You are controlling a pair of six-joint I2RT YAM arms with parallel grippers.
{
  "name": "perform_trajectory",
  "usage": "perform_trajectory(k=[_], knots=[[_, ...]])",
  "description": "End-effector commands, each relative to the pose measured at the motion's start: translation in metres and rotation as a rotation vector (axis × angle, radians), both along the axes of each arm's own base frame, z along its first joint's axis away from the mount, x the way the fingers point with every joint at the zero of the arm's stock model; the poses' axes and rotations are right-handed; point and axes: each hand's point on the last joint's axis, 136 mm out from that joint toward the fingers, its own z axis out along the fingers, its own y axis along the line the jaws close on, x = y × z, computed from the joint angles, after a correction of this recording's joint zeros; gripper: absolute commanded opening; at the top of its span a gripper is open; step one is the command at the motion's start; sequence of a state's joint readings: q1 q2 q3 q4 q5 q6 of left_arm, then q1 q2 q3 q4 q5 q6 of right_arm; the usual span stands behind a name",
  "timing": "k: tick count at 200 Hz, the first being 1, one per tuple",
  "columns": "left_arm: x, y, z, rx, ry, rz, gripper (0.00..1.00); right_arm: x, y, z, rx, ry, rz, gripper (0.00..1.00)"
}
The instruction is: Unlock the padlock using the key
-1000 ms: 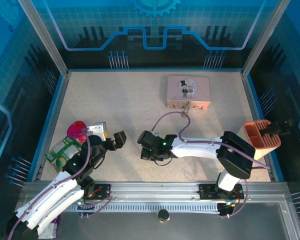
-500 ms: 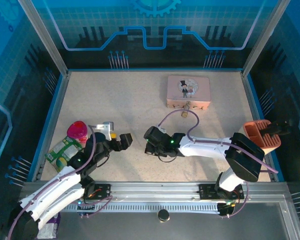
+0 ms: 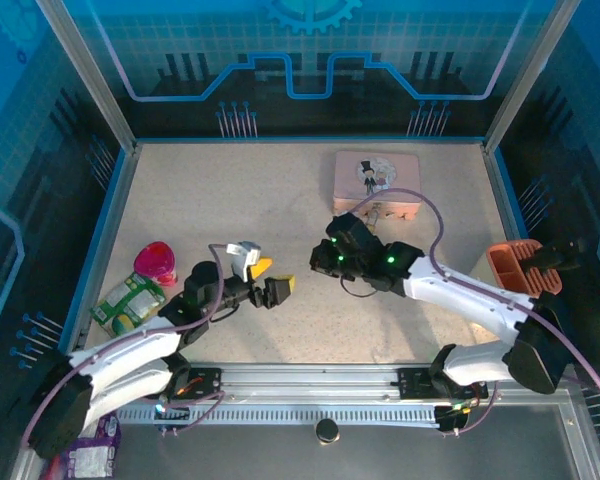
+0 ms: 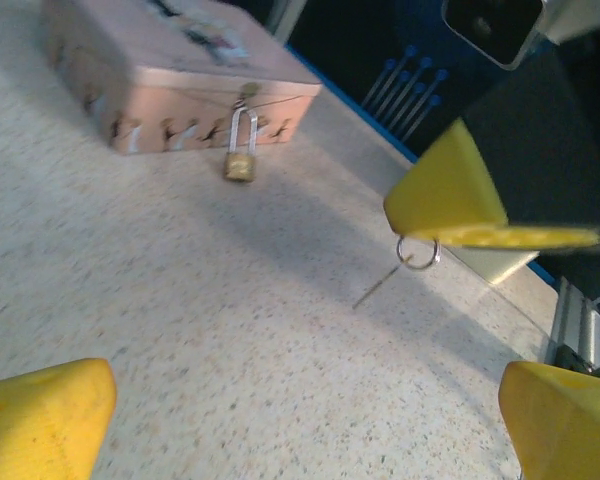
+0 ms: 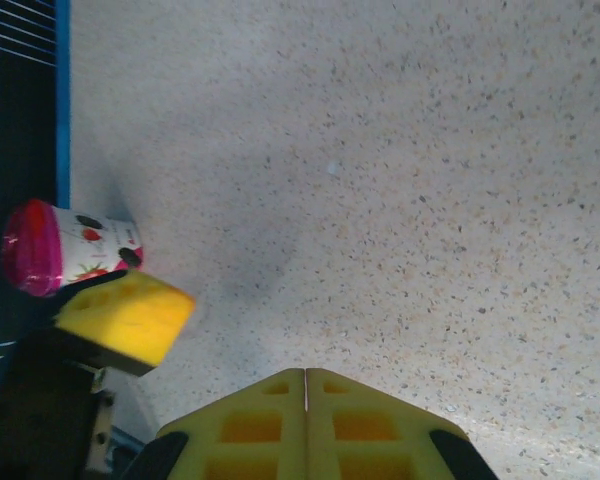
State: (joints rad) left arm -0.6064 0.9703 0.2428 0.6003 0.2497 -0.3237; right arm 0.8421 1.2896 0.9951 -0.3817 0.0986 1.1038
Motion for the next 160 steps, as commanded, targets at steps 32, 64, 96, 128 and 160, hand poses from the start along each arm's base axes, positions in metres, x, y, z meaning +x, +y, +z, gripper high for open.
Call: perform_trajectory(k=[32,64,96,128,160], knots=[[-0.013,-0.044,0.045,0.003,-0.381,-0.23,0.98,-0.009,-0.011,0.039,0.065,-0.078,0.093,0.0],[-0.014,-0.057,0.043,0.048,-0.45,-0.31,0.82,-0.016,-0.009,0.046,0.12,-0.094,0.135,0.0],[-0.009,-0.066,0.04,0.092,-0.427,-0.353,0.64,-0.022,-0.003,0.049,0.149,-0.095,0.18,0.0],[-0.01,-0.071,0.044,0.097,-0.437,-0.386,0.54,-0.022,-0.001,0.044,0.163,-0.086,0.188,0.0],[-0.01,-0.077,0.034,0.133,-0.398,-0.43,0.39,-0.021,0.0,0.052,0.182,-0.104,0.207,0.0]])
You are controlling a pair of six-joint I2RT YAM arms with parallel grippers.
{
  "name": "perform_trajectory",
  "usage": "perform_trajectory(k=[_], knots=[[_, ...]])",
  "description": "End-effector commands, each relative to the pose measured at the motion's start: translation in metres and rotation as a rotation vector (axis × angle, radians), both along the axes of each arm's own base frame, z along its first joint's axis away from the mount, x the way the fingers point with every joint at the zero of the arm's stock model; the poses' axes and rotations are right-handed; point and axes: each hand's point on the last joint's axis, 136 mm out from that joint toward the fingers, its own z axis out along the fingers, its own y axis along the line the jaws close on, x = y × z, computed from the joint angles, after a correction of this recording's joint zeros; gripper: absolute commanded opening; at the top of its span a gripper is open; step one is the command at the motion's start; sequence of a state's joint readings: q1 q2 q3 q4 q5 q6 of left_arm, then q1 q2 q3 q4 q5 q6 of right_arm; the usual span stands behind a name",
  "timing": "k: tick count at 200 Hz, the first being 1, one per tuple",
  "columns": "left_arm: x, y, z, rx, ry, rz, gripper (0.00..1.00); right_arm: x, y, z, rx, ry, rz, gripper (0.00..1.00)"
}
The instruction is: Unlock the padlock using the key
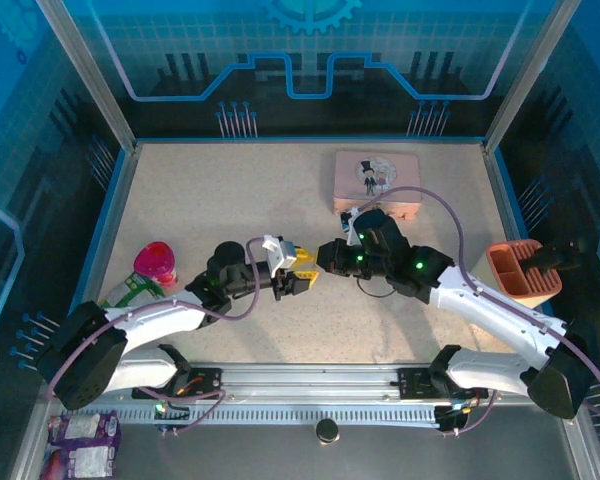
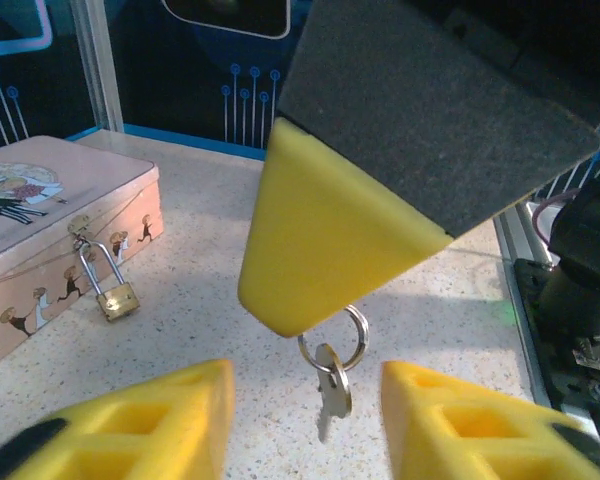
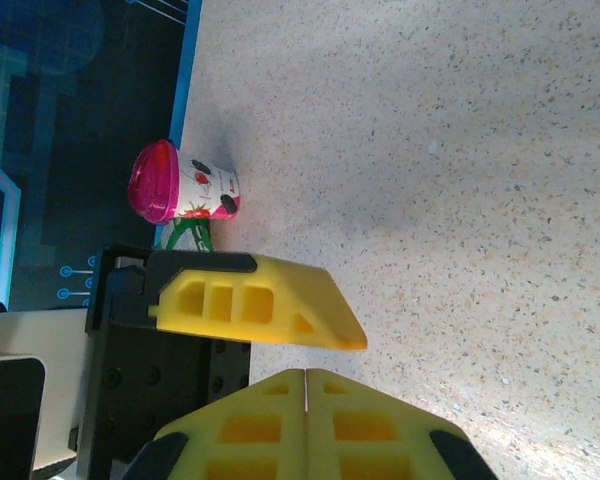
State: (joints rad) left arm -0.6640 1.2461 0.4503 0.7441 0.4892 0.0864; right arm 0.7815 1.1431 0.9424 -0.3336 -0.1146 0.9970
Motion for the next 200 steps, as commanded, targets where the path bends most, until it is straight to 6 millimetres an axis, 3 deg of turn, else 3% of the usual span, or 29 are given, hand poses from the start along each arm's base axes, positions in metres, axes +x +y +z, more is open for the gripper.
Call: perform_trajectory(k=[1,52,91,150,200], knots=[[-0.006,-0.009,-0.004,0.037,-0.002,-0.07,0.39,0.0,0.001,0.013,0.036,-0.038,0.034,0.0],[-0.007,-0.008,-0.007,0.031,-0.011,-0.072,0.34,0.001,0.001,0.015,0.041,-0.036,0.033,0.0],[-0.005,-0.006,-0.007,0.025,-0.03,-0.051,0.21,0.003,-0.002,0.017,0.041,-0.047,0.021,0.0],[-0.008,-0.005,-0.008,0.02,-0.032,-0.062,0.19,0.005,-0.01,0.025,0.042,-0.056,0.009,0.0],[-0.01,-0.004,-0.003,0.009,-0.046,-0.062,0.12,0.004,-0.009,0.021,0.056,-0.036,0.004,0.0]])
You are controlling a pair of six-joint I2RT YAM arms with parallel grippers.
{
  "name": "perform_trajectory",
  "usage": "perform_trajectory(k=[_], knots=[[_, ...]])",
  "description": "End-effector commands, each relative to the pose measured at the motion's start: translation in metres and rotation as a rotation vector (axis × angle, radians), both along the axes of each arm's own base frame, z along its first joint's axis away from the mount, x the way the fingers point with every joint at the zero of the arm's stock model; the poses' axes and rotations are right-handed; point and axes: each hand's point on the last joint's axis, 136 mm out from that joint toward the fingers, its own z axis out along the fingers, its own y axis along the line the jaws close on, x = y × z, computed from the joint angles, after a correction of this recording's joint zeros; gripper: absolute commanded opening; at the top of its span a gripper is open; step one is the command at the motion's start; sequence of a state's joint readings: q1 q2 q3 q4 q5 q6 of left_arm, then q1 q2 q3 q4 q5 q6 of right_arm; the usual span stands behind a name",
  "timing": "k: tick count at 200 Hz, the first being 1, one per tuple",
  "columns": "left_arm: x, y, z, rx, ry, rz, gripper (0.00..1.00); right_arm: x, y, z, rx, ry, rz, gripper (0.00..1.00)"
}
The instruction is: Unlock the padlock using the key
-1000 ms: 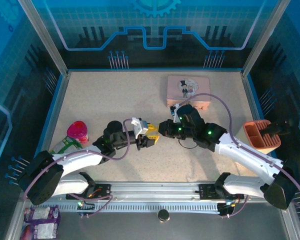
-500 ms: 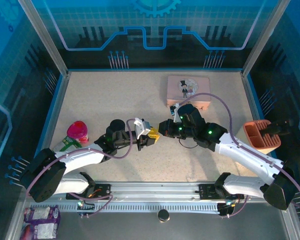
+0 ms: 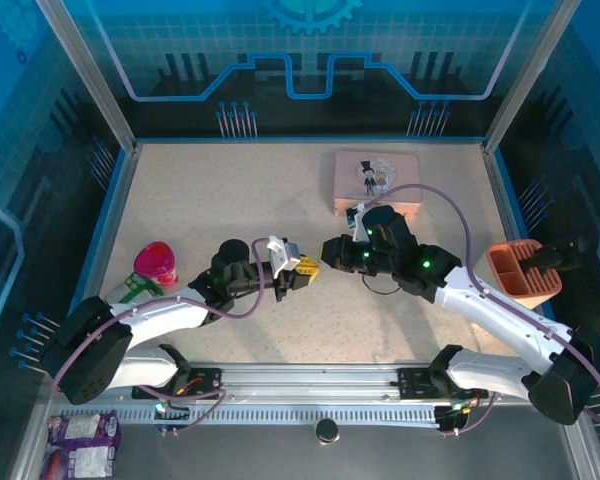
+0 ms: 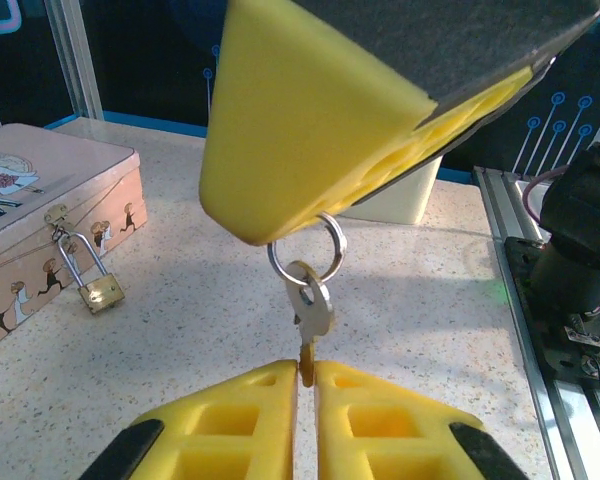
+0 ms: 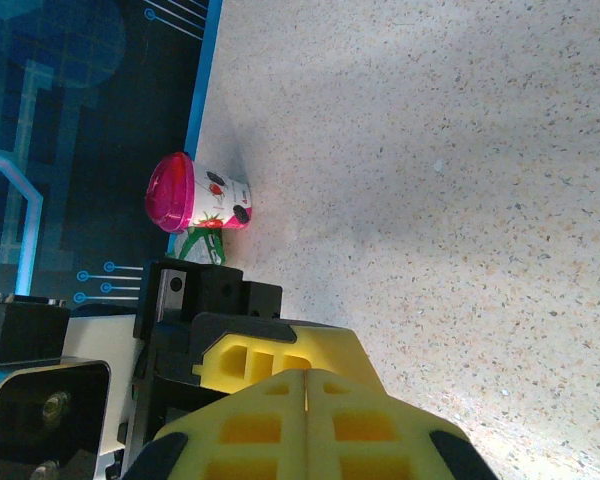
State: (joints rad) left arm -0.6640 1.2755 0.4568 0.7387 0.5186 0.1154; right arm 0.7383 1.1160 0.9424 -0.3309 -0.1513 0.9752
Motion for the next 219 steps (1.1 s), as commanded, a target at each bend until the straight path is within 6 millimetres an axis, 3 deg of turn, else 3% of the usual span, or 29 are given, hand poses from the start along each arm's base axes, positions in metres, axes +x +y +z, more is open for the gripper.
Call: perform_trajectory(k=[1,33,107,162,219], knots=[[-0.007,0.0,0.005,-0.014,-0.043,-0.028,0.12,-0.001,-0.001,0.011,0.029,-0.013,0.004,0.0],[-0.004,0.004,0.004,-0.013,-0.058,0.008,0.28,-0.003,-0.003,0.015,0.039,-0.018,0.0,0.0],[-0.004,0.002,0.012,-0.036,-0.071,0.0,0.28,-0.009,0.007,0.016,0.058,-0.019,0.026,0.0],[-0.007,0.001,0.013,-0.04,-0.064,-0.02,0.19,-0.01,0.009,0.015,0.057,-0.02,0.026,0.0],[-0.011,0.0,0.015,-0.047,-0.06,-0.04,0.18,-0.01,0.009,0.012,0.055,-0.009,0.017,0.0]])
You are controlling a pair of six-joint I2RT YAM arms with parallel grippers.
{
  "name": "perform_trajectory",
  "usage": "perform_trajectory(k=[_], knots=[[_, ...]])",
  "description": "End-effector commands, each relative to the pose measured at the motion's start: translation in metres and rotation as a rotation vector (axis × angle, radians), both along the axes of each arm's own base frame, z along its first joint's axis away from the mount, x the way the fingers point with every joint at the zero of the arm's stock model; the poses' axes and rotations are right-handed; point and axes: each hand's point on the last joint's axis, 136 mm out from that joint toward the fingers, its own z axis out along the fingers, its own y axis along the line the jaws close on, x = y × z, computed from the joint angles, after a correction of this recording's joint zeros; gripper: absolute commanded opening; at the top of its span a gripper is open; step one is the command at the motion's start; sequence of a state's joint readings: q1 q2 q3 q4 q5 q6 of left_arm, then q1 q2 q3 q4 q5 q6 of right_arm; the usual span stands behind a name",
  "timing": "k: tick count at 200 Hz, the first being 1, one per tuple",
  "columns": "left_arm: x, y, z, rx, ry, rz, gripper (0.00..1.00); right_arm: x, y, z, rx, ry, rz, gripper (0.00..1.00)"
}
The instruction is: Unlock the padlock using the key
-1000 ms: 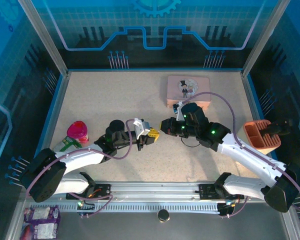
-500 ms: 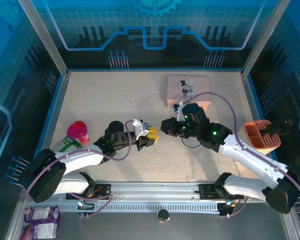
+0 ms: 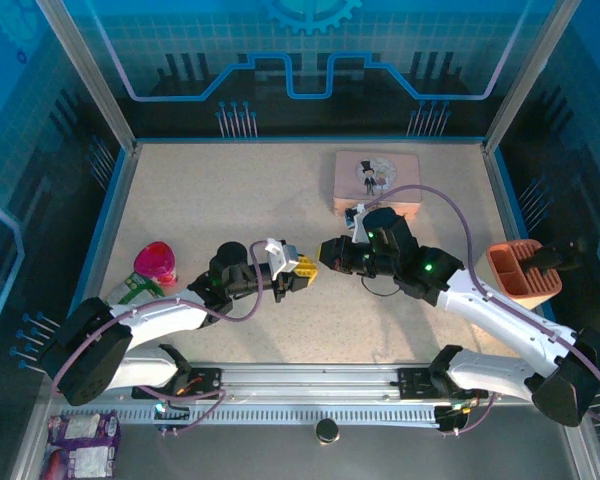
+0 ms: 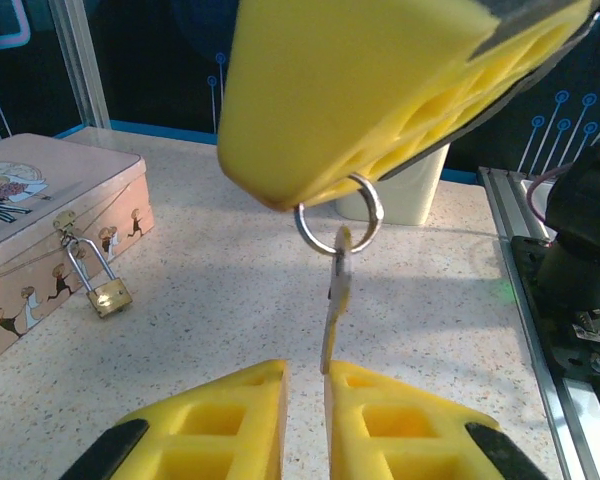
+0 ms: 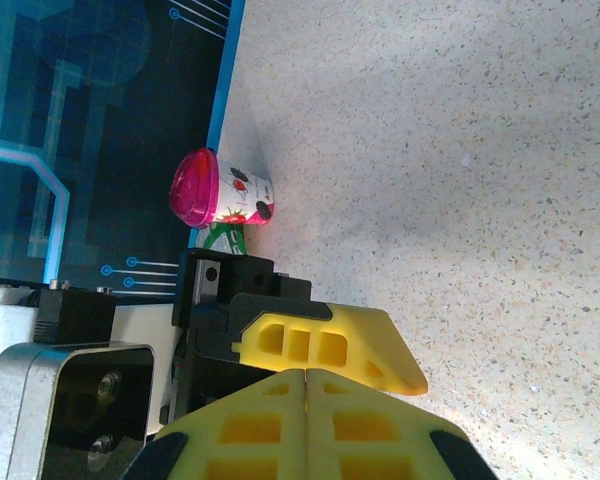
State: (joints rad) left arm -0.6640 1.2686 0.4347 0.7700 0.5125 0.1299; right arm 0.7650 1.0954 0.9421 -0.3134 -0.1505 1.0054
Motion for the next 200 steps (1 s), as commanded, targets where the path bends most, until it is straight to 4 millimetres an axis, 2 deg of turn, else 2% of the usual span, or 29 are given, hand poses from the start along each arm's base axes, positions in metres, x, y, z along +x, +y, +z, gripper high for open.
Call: perform_trajectory(k=[1,35,75,141,170,186,200], knots=[[-0.009,-0.002,0.016,-0.042,-0.032,-0.045,0.18,-0.002,0.003,0.002,0.017,-0.004,0.006,0.0],[-0.008,-0.002,0.016,-0.044,-0.031,-0.04,0.23,-0.002,0.004,-0.002,0.013,0.002,0.006,0.0],[-0.008,-0.003,0.018,-0.048,-0.032,-0.042,0.21,-0.002,0.005,-0.004,0.014,0.008,0.009,0.0],[-0.008,-0.004,0.017,-0.036,-0.024,-0.046,0.04,-0.002,0.005,-0.009,0.009,0.016,0.005,0.0],[-0.002,-0.004,0.014,-0.002,0.032,-0.017,0.0,0.001,-0.005,-0.013,-0.027,0.007,-0.017,0.0],[0.001,-0.003,0.011,0.026,0.064,-0.003,0.0,0.006,-0.016,-0.015,-0.052,-0.014,-0.026,0.09],[0.003,-0.002,0.006,0.062,0.084,0.011,0.0,0.011,-0.026,-0.014,-0.083,-0.048,-0.041,0.25]])
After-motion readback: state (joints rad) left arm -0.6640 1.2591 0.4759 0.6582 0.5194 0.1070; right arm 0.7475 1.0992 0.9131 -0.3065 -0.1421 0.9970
